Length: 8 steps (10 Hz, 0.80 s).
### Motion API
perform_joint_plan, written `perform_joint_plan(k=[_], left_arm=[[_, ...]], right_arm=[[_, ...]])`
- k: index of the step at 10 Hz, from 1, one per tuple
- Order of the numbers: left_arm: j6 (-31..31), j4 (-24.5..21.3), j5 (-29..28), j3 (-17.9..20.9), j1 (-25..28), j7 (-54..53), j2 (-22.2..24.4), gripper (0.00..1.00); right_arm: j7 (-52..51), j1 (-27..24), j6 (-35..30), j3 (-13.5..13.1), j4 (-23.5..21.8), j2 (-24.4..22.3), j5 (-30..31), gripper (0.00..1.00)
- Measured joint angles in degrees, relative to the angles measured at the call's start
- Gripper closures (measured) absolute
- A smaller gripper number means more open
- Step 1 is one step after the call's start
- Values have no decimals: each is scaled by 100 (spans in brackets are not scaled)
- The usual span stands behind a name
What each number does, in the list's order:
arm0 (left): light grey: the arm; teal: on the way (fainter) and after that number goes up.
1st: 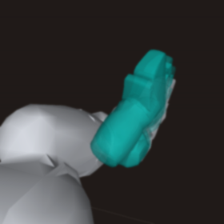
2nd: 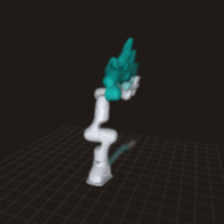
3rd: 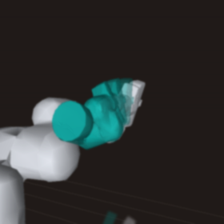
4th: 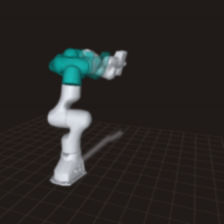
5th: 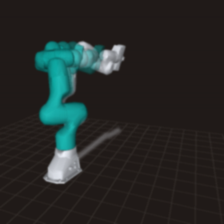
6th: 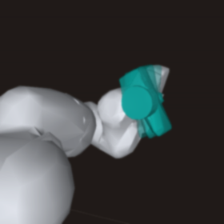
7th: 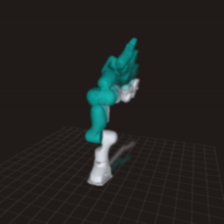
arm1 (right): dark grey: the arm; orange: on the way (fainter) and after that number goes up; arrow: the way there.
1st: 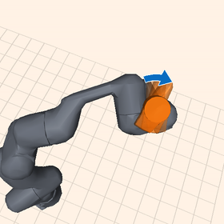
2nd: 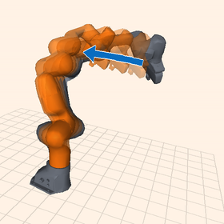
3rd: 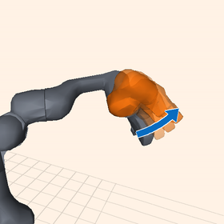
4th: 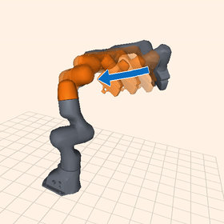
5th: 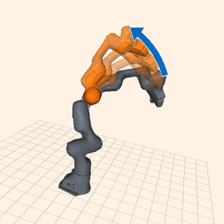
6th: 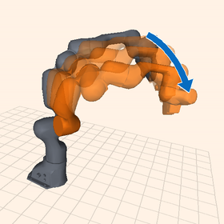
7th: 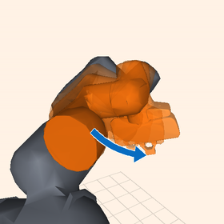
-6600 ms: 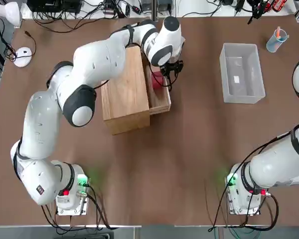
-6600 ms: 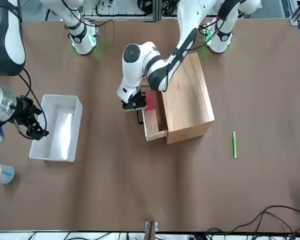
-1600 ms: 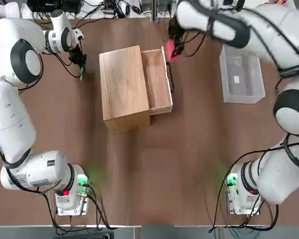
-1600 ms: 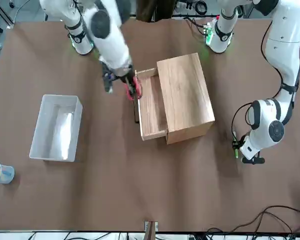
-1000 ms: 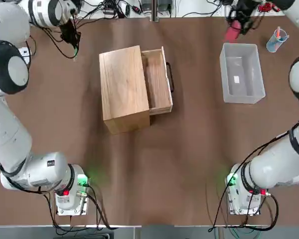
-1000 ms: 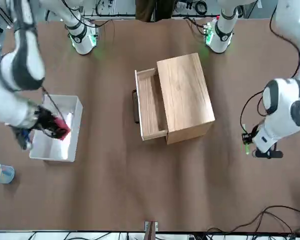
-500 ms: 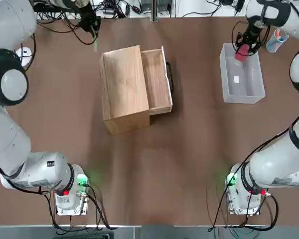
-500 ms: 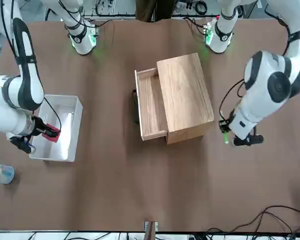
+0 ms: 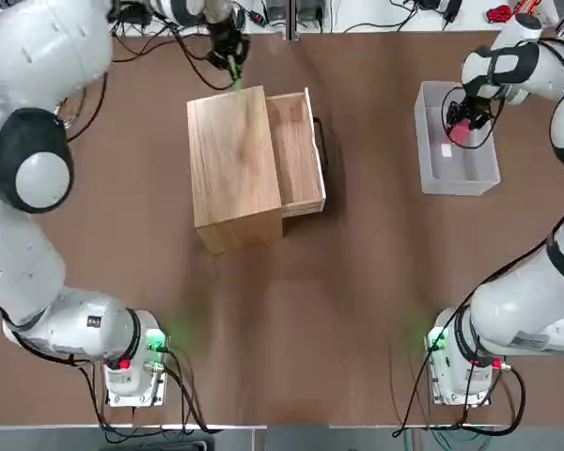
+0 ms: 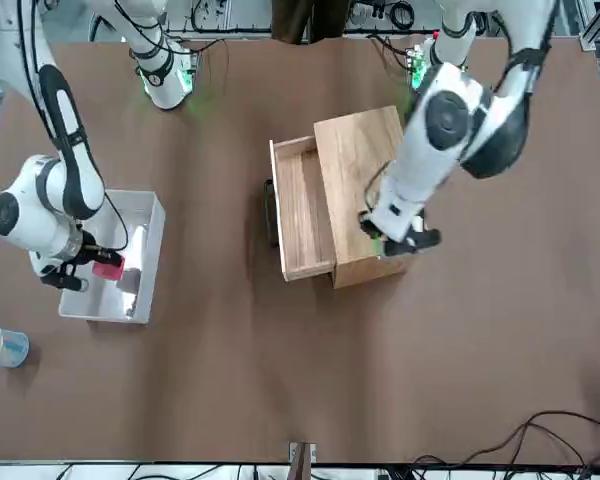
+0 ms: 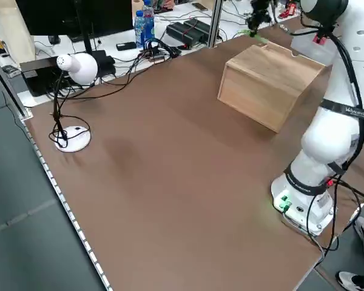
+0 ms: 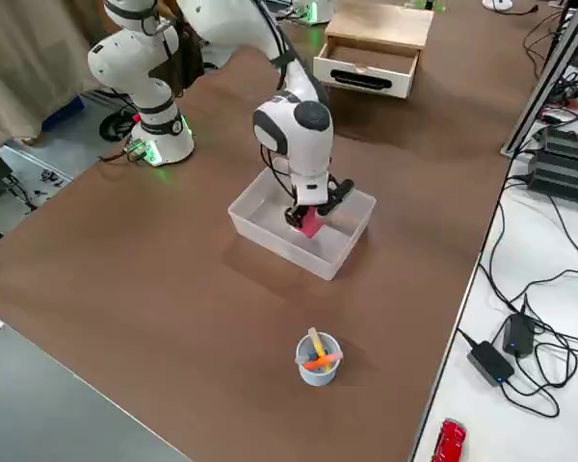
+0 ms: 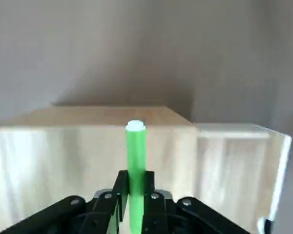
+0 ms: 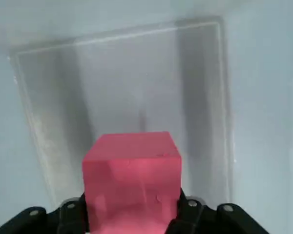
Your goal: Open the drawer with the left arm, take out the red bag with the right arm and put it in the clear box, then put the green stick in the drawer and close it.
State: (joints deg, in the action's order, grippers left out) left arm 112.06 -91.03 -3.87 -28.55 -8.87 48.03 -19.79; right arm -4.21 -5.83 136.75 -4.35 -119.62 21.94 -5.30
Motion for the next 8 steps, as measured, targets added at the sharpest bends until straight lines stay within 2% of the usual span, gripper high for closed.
perform_joint_plan(k=[1, 3, 5, 6, 8], left_arm=[[-3, 25, 0, -2, -297, 284, -99, 83], [-1, 43, -2, 2, -850, 738, -360, 83], [13, 79, -5, 21, -1247, 977, -599, 83], [19, 133, -70, 27, -1378, 1013, -700, 83], [19, 263, -468, 28, -1598, 1287, -929, 82]], right_arm=[[-4, 1, 4, 12, 6, -1, 0, 38], [-16, 0, 12, 19, 35, -3, 0, 19], [-16, 5, -63, 37, 232, -16, 0, 14], [-16, 8, -343, 50, 528, -37, 0, 12], [291, 45, -1429, 96, 1451, -83, -5, 12]])
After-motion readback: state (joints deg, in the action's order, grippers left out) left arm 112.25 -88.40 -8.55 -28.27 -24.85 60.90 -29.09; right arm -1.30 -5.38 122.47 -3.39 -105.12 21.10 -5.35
